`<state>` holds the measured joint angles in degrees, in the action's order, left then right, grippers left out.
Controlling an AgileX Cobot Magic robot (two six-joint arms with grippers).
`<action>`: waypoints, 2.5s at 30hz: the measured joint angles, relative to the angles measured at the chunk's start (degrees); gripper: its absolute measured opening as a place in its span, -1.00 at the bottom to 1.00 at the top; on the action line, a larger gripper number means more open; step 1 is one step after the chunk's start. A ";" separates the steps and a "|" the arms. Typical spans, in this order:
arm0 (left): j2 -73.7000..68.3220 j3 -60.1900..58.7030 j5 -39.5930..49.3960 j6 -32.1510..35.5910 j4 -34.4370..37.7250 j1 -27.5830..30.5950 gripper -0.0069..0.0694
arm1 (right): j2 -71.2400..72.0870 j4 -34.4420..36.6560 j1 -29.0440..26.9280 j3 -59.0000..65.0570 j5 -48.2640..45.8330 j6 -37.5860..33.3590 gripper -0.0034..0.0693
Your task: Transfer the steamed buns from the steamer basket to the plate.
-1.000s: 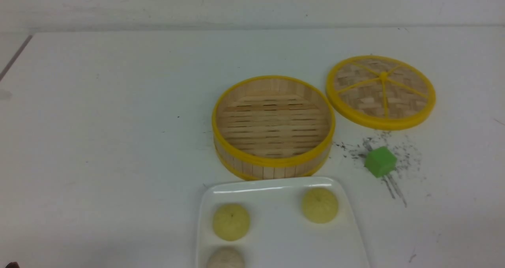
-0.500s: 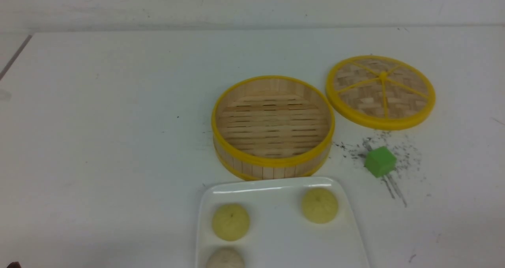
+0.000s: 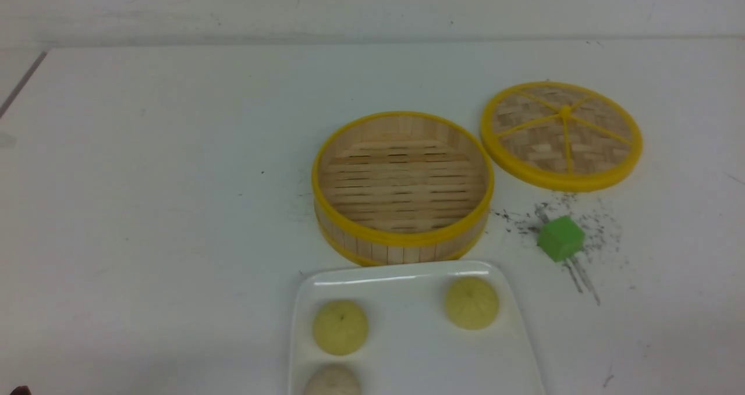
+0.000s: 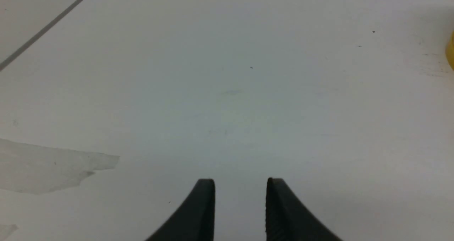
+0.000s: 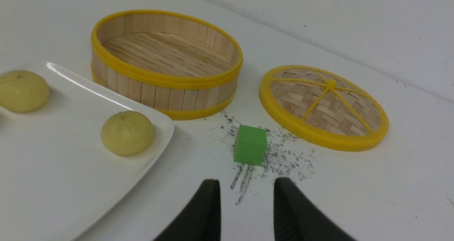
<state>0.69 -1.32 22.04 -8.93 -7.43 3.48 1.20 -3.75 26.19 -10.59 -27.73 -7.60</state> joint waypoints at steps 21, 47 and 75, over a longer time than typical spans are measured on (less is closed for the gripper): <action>0.00 0.00 0.00 0.00 -0.05 0.00 -0.19 | 0.00 4.91 0.00 1.85 -2.96 11.37 -0.25; 0.00 0.00 0.04 0.00 -3.78 0.00 -0.19 | -0.07 2.06 -11.97 11.53 4.36 13.33 -0.25; 0.00 0.00 0.11 0.00 -4.12 0.00 -0.19 | -0.07 2.82 -26.61 11.53 4.42 15.17 -0.25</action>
<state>0.69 -1.32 22.15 -8.93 -11.55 3.48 1.13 -0.93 -0.42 0.94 -23.31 7.56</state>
